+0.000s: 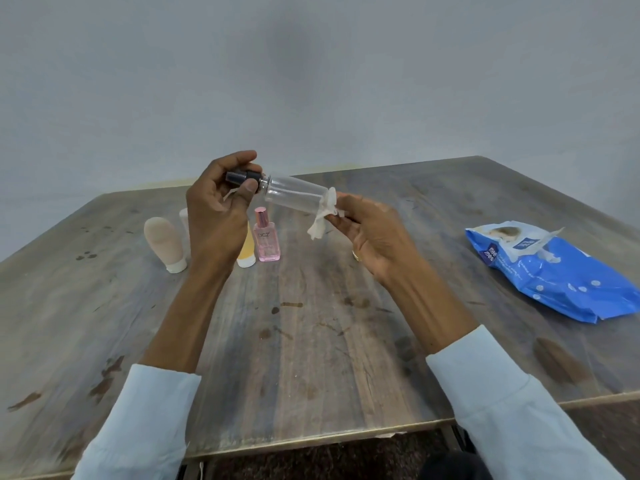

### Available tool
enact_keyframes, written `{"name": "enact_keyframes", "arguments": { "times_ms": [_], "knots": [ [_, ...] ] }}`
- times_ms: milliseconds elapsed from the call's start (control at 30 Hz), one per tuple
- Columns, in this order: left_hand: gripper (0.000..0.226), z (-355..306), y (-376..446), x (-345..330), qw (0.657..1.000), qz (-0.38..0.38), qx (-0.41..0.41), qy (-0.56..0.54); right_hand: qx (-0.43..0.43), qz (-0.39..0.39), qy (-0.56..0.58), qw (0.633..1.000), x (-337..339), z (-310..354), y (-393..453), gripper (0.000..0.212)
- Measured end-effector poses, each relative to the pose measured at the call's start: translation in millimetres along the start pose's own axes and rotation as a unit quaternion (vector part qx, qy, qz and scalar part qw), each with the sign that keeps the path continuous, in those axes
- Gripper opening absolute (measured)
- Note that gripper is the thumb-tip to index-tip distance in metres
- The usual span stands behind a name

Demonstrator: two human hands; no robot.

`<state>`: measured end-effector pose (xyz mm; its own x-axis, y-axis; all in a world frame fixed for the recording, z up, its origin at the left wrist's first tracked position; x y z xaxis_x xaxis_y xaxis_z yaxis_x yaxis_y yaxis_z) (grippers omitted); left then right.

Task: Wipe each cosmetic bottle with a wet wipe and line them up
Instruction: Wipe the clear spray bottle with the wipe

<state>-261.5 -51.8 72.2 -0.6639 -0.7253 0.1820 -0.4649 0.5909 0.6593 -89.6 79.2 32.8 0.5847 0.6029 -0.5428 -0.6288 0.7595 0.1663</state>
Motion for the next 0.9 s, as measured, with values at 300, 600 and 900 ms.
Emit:
{"name": "enact_keyframes", "arguments": {
  "times_ms": [300, 600, 900],
  "knots": [
    [0.020, 9, -1, 0, 0.989, -0.065, 0.070, -0.109, 0.166, -0.074, -0.339, 0.923, -11, 4, -8, 0.007],
    [0.021, 7, 1, -2, 0.998, -0.027, 0.056, -0.027, 0.167, -0.084, -0.278, 0.942, -8, 10, -8, 0.004],
    [0.022, 1, -3, -5, 0.998, -0.050, 0.034, -0.016, 0.127, -0.067, -0.276, 0.950, -7, 4, -8, 0.007]
  ]
}}
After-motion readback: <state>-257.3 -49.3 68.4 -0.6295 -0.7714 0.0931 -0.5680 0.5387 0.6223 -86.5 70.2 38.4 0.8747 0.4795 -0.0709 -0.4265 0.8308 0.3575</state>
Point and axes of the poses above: each hand's wrist, its own y-axis towards the middle knuckle, its own x-axis out of the back of the hand, z = x × y, the point moved 3 cm from there along y, towards the middle knuckle, and after that the axes turned 8 degrees about z, right-handed, at the moved point
